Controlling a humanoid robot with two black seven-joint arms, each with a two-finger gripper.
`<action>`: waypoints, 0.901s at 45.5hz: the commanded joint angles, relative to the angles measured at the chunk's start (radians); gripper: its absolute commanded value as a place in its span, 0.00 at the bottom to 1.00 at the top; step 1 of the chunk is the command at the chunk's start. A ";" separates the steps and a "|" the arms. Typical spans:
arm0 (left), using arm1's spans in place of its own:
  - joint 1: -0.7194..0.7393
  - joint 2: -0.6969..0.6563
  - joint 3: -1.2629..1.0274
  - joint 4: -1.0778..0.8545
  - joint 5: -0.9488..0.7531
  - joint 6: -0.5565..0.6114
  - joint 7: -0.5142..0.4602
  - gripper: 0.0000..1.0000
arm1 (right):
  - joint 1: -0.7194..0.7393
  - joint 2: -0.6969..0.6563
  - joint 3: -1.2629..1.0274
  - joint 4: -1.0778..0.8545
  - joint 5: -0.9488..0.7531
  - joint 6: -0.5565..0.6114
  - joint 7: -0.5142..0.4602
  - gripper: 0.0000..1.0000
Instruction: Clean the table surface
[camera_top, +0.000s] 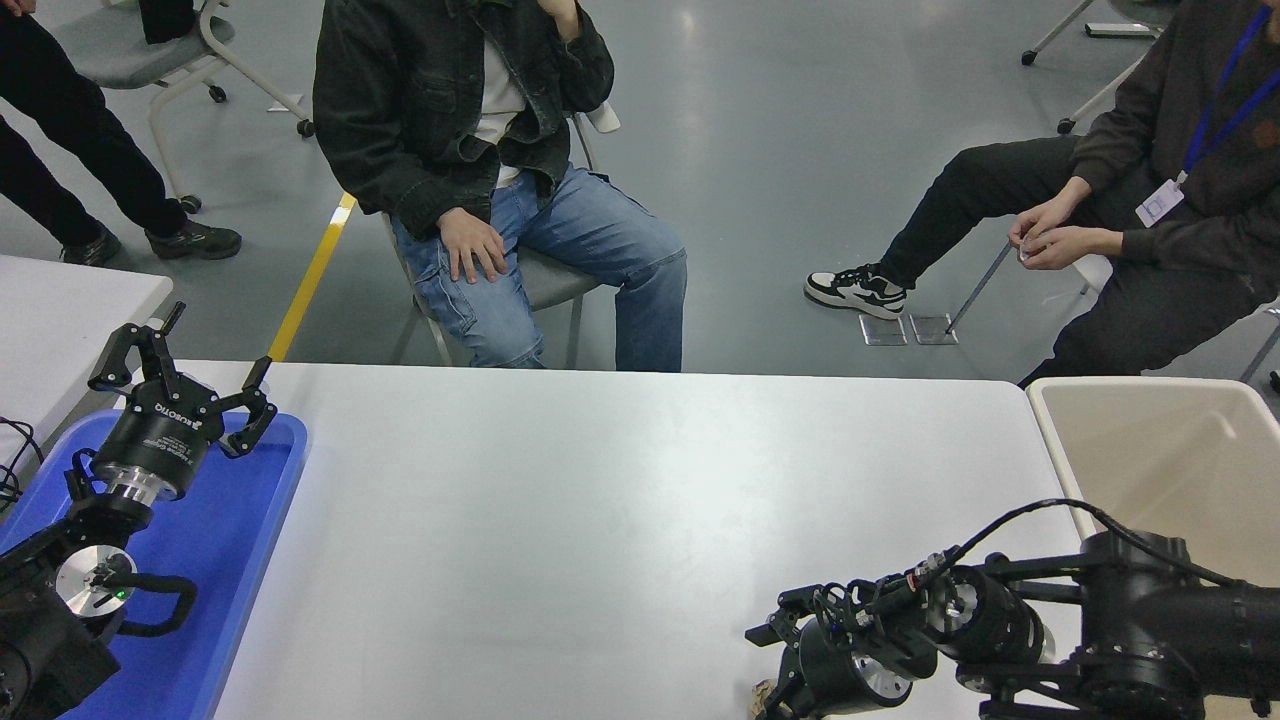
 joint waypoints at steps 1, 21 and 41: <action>0.000 -0.001 0.000 0.000 0.000 0.000 0.000 1.00 | -0.012 0.013 -0.057 -0.069 -0.042 -0.088 0.012 0.99; 0.000 -0.001 0.000 0.000 0.000 0.000 0.000 1.00 | -0.005 0.002 -0.134 -0.112 -0.091 -0.180 0.055 0.99; 0.000 -0.001 0.000 0.000 0.000 0.000 0.000 1.00 | -0.006 0.008 -0.165 -0.163 -0.091 -0.263 0.067 0.99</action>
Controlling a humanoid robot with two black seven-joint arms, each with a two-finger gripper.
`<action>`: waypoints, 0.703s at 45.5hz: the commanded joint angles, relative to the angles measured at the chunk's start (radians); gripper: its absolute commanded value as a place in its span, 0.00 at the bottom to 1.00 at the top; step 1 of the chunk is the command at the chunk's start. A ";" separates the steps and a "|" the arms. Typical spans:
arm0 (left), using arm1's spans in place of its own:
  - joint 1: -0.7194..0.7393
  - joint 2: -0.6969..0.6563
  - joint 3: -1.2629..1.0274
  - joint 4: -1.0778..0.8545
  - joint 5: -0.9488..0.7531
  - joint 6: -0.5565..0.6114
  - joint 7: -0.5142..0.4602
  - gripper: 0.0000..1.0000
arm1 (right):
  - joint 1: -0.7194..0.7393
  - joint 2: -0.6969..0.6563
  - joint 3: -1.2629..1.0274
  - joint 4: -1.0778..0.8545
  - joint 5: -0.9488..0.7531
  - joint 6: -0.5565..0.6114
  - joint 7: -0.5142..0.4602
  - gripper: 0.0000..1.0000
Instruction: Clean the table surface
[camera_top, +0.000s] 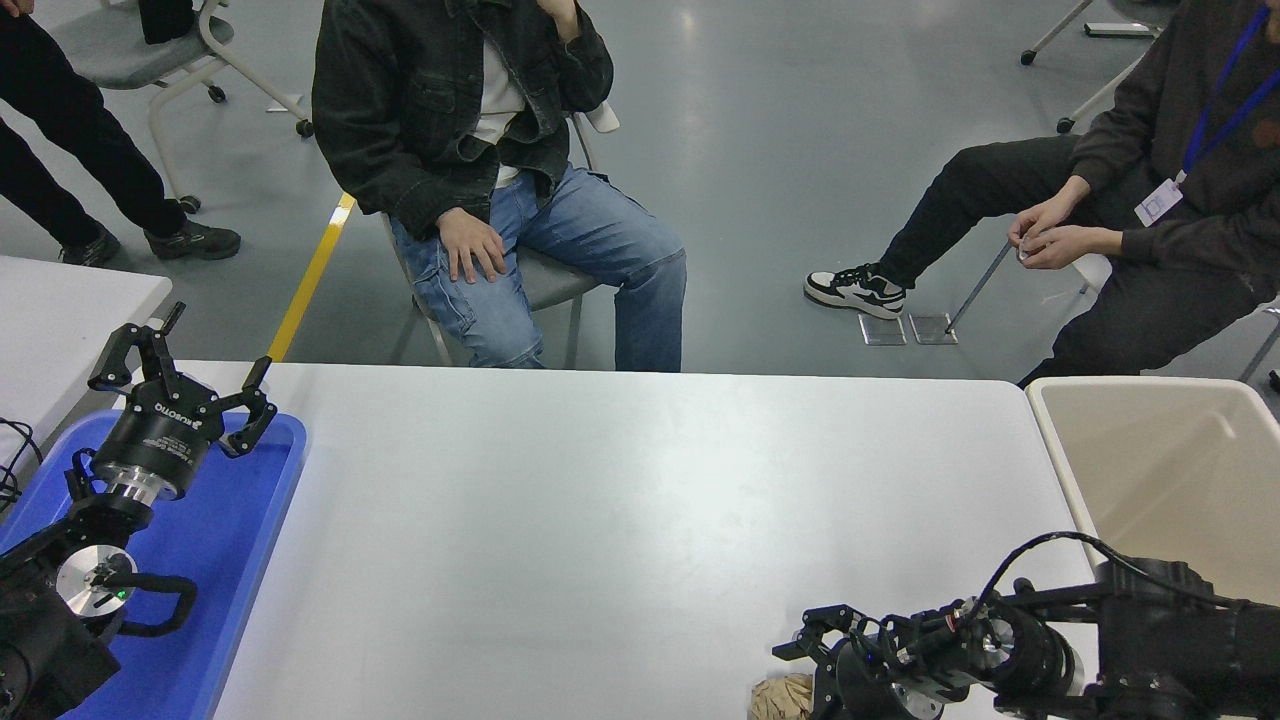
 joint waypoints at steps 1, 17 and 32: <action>0.000 -0.001 0.000 0.000 0.000 0.000 0.001 1.00 | -0.006 0.002 -0.012 -0.015 -0.004 -0.025 0.016 0.99; 0.000 -0.001 0.000 0.000 0.000 0.000 0.000 1.00 | -0.010 0.002 -0.040 -0.021 -0.006 -0.054 0.043 0.97; 0.000 0.001 0.000 0.000 0.000 0.000 0.001 1.00 | 0.000 0.008 -0.087 -0.076 -0.006 -0.152 0.051 0.60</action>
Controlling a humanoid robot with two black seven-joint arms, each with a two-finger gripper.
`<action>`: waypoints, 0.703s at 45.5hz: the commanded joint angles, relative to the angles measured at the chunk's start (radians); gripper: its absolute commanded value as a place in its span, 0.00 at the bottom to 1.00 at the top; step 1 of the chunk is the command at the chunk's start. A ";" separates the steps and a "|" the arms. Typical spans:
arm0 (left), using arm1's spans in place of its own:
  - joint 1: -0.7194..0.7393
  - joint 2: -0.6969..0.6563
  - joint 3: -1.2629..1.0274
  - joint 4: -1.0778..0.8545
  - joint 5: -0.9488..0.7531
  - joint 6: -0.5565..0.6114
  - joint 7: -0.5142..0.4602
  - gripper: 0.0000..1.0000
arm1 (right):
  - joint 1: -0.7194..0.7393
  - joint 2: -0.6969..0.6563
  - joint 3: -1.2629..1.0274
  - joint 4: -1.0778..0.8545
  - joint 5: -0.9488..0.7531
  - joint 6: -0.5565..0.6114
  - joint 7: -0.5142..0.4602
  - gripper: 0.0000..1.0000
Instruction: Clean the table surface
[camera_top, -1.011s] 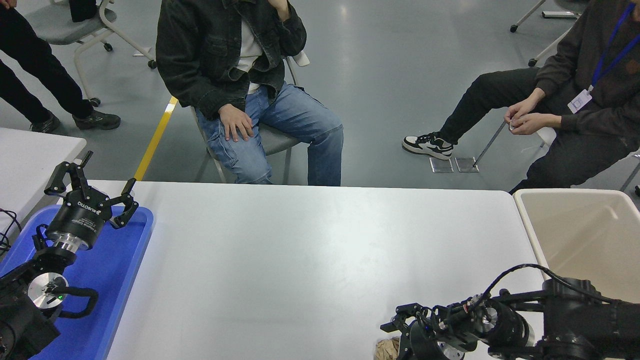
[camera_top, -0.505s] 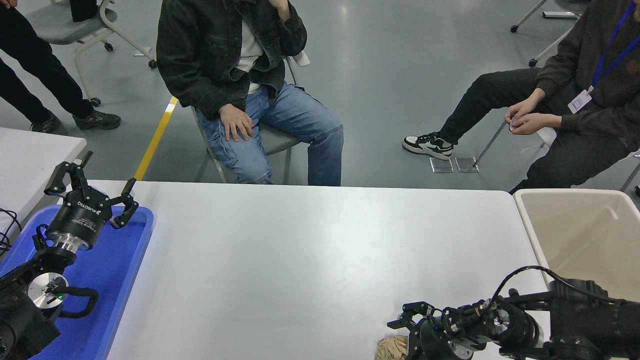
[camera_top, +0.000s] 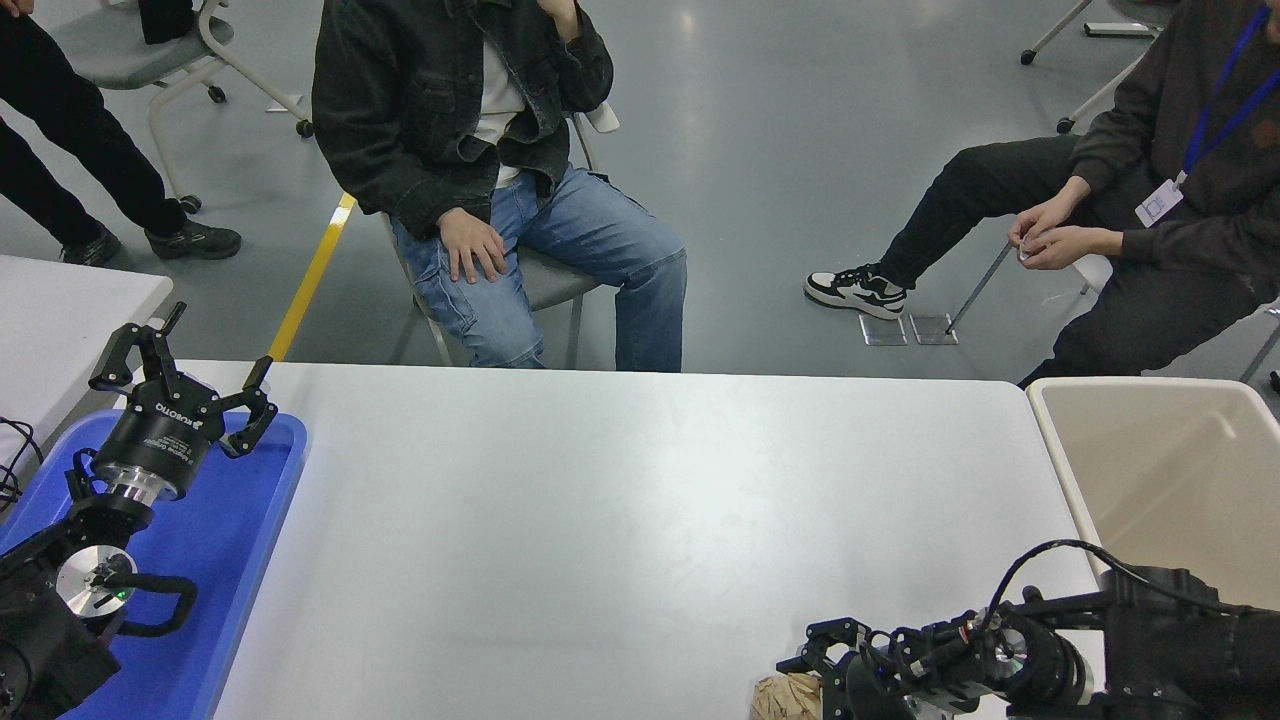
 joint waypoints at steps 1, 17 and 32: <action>0.000 0.000 0.000 0.000 0.000 0.000 -0.001 1.00 | 0.008 0.003 -0.030 -0.031 0.000 -0.061 0.009 0.58; 0.000 0.000 0.000 0.000 0.000 0.000 -0.001 1.00 | 0.028 0.006 -0.027 -0.048 0.021 -0.046 0.028 0.00; 0.000 0.001 0.000 0.000 0.000 0.000 -0.001 1.00 | 0.196 -0.009 -0.033 0.092 0.237 -0.006 0.065 0.00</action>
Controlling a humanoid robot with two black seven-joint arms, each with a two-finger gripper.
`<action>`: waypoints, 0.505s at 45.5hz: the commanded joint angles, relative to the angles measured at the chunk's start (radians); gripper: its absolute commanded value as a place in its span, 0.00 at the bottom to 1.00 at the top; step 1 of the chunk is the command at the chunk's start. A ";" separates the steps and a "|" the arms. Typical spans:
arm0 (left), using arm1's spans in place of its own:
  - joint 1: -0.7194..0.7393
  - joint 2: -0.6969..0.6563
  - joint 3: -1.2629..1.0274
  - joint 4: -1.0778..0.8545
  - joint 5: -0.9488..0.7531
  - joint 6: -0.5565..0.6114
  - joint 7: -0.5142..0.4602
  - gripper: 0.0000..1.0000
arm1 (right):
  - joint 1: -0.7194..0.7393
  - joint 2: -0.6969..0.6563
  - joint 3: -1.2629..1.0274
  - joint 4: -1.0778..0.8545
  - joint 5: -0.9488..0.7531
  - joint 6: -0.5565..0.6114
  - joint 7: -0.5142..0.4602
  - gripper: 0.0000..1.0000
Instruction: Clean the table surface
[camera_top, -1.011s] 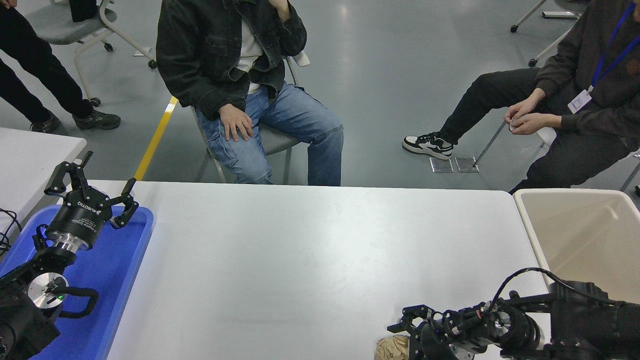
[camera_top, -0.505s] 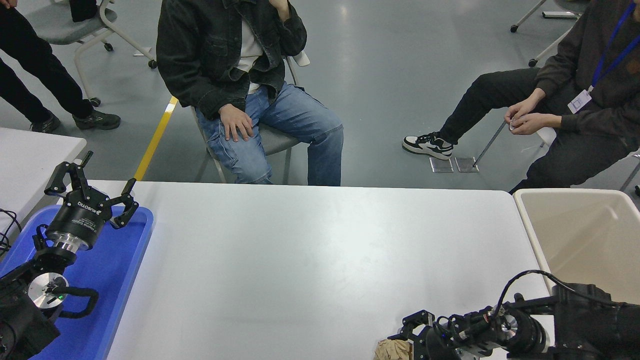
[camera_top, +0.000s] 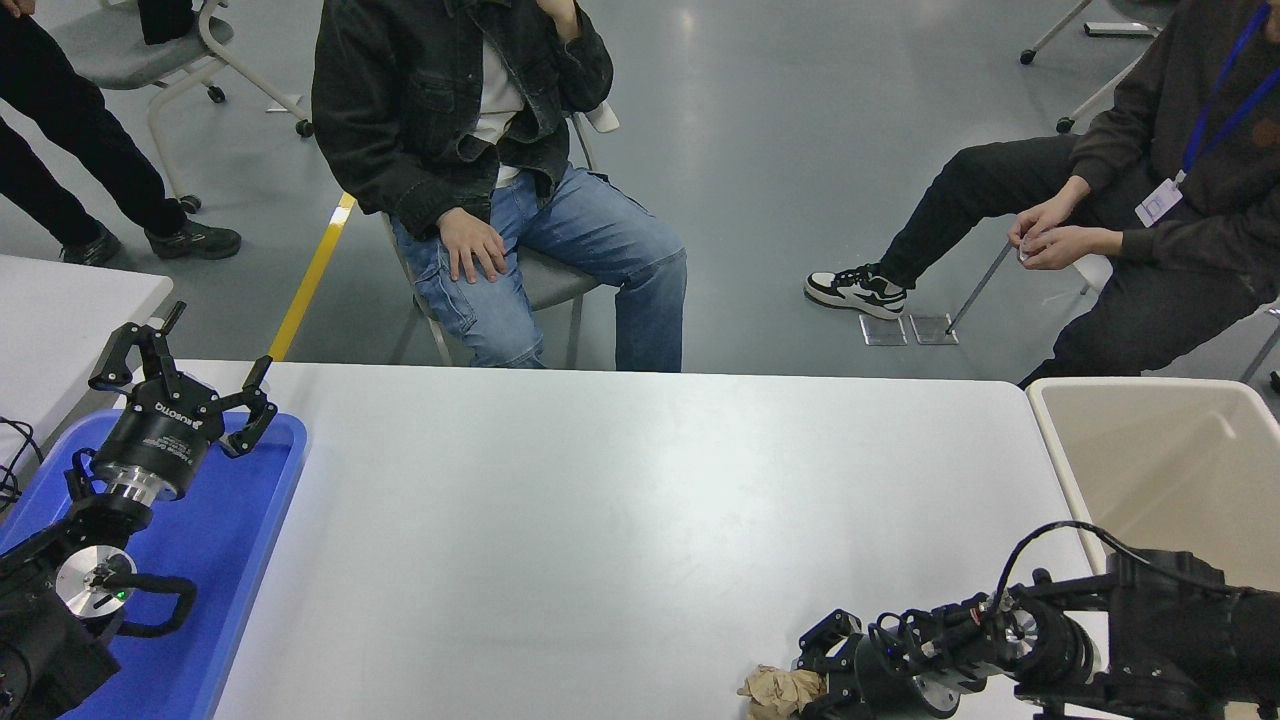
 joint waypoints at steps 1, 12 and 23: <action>0.000 -0.001 0.000 0.000 0.000 0.000 0.000 1.00 | 0.123 -0.023 -0.005 0.120 0.156 0.034 0.027 0.00; 0.000 0.001 0.000 0.000 0.000 0.000 0.000 1.00 | 0.287 -0.099 0.012 0.290 0.270 0.115 0.027 0.00; 0.000 -0.001 0.000 0.000 0.000 0.000 0.000 1.00 | 0.456 -0.175 0.018 0.403 0.426 0.129 0.052 0.00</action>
